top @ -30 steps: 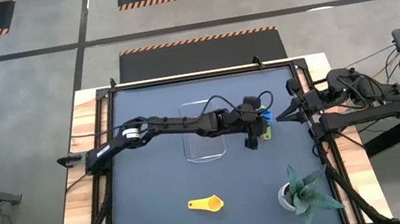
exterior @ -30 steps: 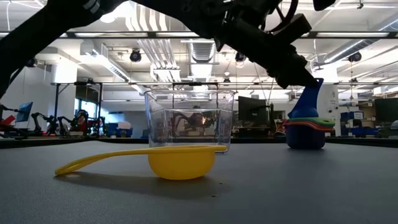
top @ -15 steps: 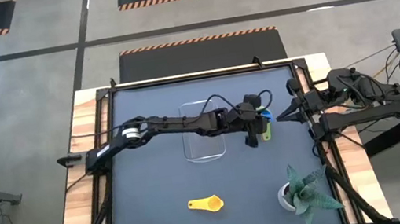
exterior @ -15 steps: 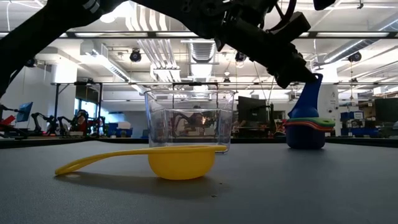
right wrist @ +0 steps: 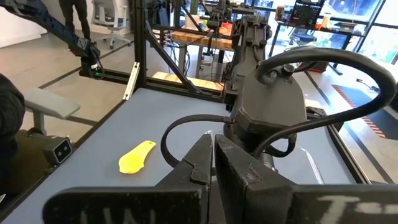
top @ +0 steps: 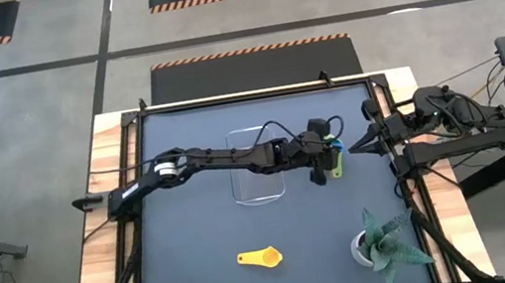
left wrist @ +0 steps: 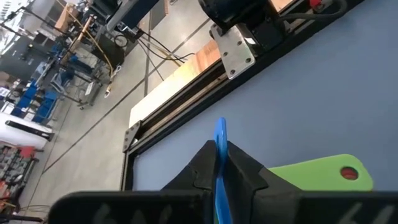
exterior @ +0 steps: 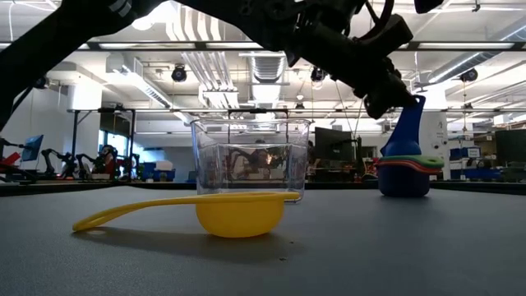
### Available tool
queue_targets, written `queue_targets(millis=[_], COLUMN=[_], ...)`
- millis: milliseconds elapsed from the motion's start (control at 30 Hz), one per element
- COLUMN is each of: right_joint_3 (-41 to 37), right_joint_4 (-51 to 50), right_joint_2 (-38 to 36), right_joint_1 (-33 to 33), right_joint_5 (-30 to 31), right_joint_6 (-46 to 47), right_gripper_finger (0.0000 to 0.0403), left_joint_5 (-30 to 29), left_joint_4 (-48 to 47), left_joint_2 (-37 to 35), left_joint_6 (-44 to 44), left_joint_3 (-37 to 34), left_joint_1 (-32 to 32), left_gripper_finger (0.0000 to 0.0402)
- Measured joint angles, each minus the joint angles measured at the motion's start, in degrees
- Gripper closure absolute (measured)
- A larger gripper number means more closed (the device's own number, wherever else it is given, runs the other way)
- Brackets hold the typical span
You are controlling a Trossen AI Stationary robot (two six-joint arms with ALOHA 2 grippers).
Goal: Nest measuring cups in basket
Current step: Stack the blue measuring cup on top of the green measuring cup
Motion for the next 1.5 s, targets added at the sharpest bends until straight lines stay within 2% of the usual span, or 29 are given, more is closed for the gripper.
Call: queue_targets(millis=[167,1033,1233,1500], right_joint_3=[0.0,0.0,0.0,0.0], right_joint_4=[0.0,0.0,0.0,0.0], right_joint_2=[0.0,0.0,0.0,0.0], right_joint_1=[0.0,0.0,0.0,0.0], right_joint_5=[0.0,0.0,0.0,0.0], right_joint_6=[0.0,-0.5,-0.6,-0.5], right_gripper_finger=[0.0394,0.0394,0.0394,0.0394], left_joint_5=[-2.9,-3.5,-3.5,-3.5], left_joint_4=[2.1,2.2,1.8,9.2], left_joint_2=[0.1,-0.2,-0.3,-0.4], left_joint_6=[2.5,4.4,4.1,7.5], left_joint_3=[-0.1,1.1,-0.7,-3.7], left_joint_1=[-0.6,-0.6,-0.7,-1.1], left_gripper_finger=[0.0401,0.0401,0.0401,0.0401])
